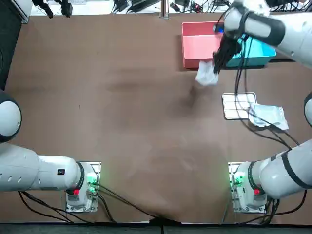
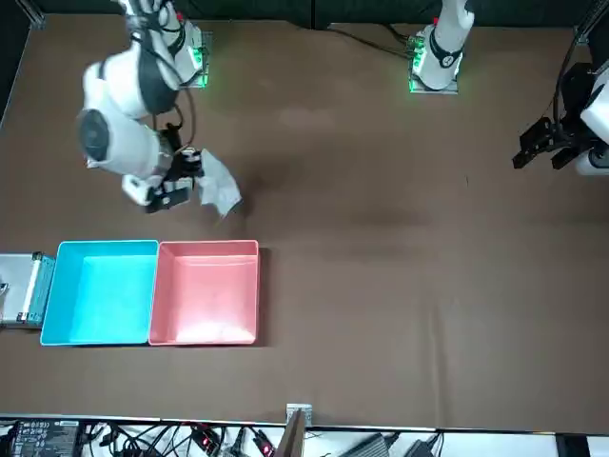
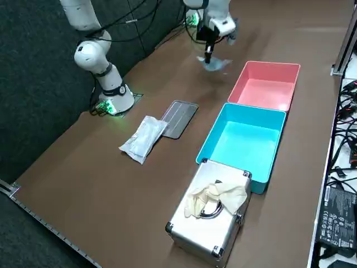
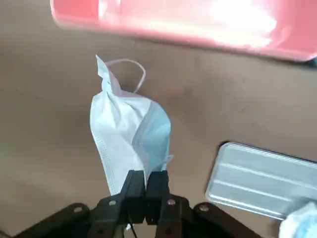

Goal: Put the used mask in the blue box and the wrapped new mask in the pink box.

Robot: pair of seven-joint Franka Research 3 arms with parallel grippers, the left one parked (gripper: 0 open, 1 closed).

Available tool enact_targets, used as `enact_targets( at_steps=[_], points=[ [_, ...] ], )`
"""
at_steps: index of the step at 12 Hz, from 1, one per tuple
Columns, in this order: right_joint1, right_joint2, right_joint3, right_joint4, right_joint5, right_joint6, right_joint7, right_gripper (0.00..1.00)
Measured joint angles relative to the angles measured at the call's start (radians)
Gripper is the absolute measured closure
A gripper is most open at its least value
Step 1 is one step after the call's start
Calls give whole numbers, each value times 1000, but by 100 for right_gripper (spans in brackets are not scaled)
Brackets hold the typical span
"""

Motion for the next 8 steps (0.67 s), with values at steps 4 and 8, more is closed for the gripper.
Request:
enact_targets(
  at_steps=[4, 8],
  points=[
    [-177, 29, -5, 254, 1, -88, 69, 98],
    [-268, 182, -7, 470, -1, -84, 182, 98]
  ],
)
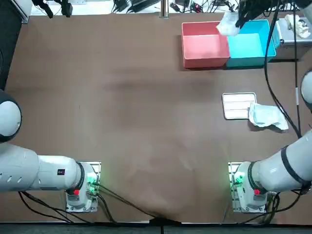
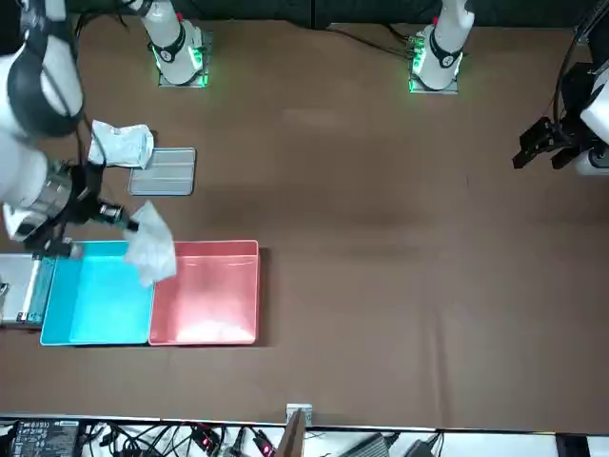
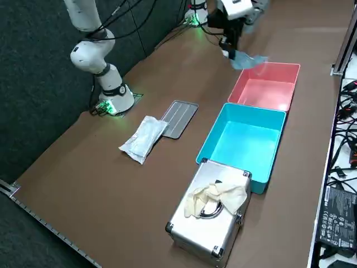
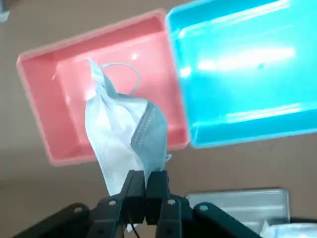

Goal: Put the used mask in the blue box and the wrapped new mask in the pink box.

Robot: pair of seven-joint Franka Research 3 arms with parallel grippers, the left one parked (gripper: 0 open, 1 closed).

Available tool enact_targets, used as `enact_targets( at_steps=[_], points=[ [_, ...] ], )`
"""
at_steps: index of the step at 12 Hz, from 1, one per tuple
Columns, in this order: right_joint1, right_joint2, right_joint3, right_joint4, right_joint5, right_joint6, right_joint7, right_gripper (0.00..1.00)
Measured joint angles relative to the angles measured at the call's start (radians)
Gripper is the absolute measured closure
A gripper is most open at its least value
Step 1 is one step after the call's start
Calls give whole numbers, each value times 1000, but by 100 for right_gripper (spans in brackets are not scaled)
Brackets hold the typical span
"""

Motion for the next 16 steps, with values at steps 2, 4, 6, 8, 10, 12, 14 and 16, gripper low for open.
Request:
enact_targets(
  at_steps=[2, 4, 6, 8, 10, 12, 14, 16],
  points=[
    [-63, 107, -2, 114, 0, 3, 10, 98],
    [-125, 203, -3, 188, 0, 13, 7, 98],
    [-164, 279, -2, 218, 0, 48, -12, 98],
    [-182, 336, -2, 229, 0, 82, -66, 98],
    [-199, 378, -2, 232, 0, 111, -111, 98],
    [-224, 415, -2, 233, 0, 130, -163, 98],
    [-246, 441, -2, 233, 1, 133, -231, 98],
    [-269, 466, -2, 229, 1, 130, -312, 93]
  ],
)
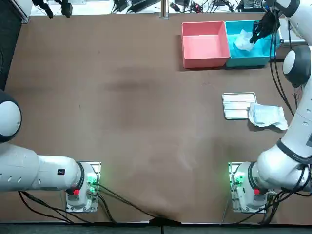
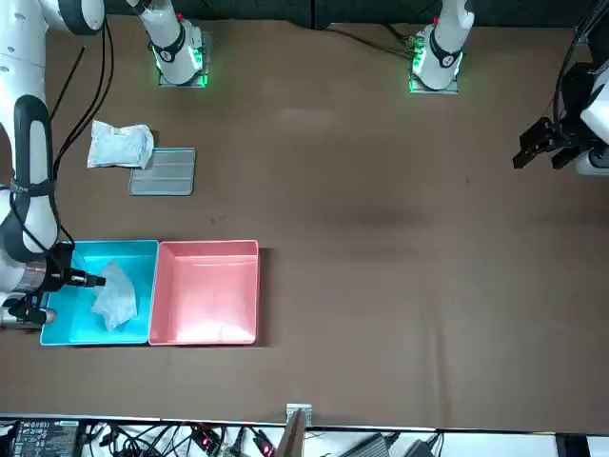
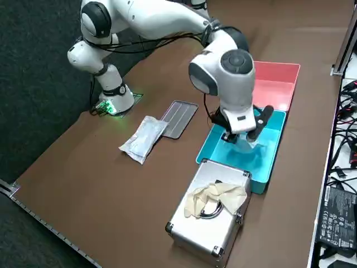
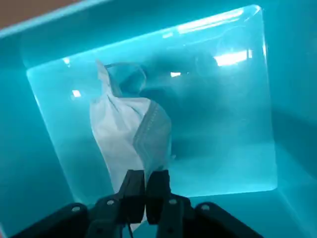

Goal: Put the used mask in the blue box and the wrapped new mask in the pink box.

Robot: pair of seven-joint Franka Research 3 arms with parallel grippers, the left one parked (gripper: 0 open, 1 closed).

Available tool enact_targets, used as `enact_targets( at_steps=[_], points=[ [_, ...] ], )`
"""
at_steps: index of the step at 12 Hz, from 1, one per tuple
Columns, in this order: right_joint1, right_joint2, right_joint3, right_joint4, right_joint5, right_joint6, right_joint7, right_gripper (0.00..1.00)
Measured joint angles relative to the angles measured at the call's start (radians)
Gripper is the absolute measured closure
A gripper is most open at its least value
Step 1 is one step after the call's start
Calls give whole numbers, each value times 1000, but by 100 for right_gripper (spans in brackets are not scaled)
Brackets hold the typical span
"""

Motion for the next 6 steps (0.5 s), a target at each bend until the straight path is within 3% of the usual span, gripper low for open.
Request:
enact_targets(
  at_steps=[1, 2, 6],
  points=[
    [-4, 9, 0, -1, 0, 0, -23, 92],
    [-7, 15, 0, -1, 0, -1, -38, 83],
    [-7, -22, 2, 33, 0, -80, -45, 38]
  ],
)
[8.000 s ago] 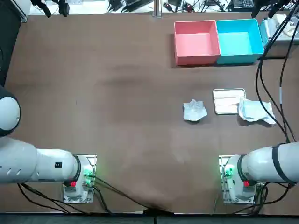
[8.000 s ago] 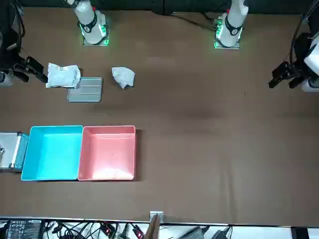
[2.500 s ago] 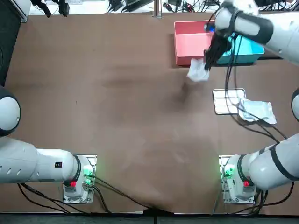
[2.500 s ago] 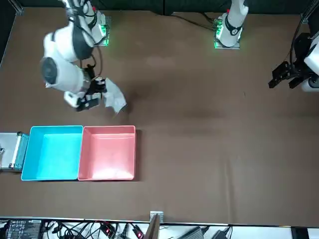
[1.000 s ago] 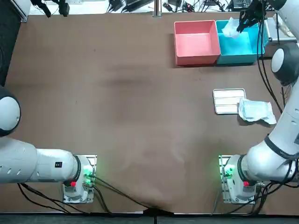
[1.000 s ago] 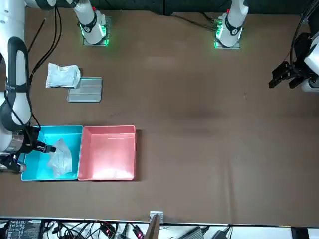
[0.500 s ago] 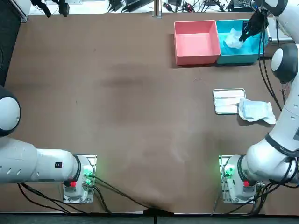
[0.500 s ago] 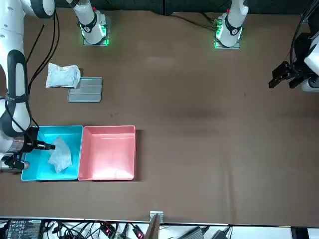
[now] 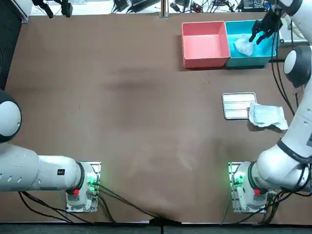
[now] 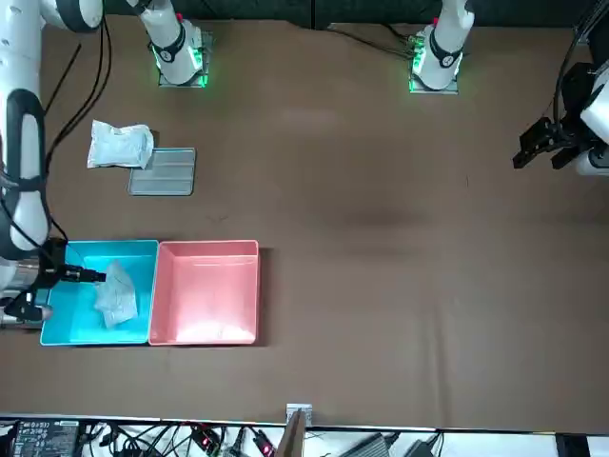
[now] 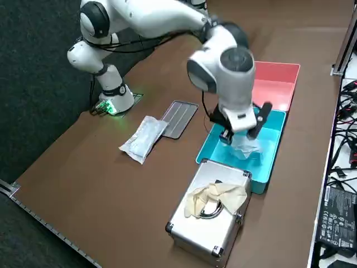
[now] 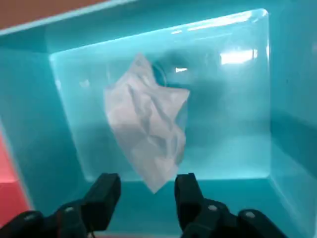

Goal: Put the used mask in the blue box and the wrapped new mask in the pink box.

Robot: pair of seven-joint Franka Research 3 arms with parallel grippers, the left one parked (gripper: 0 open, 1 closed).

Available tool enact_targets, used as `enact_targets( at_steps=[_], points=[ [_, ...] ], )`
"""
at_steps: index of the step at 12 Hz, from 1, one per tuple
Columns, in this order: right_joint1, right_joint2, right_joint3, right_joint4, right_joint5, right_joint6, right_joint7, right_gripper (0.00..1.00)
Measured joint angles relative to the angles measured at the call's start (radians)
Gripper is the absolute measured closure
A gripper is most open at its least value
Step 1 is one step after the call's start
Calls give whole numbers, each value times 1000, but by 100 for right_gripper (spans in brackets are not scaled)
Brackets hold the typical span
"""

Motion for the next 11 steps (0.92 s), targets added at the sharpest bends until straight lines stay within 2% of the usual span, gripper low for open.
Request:
enact_targets(
  at_steps=[3, 7, 11],
  points=[
    [11, -94, 4, 21, -20, -99, 0, 3],
    [93, -221, 11, -21, -145, -251, 111, 0],
    [242, -368, 15, -247, -303, -266, 254, 0]
  ],
)
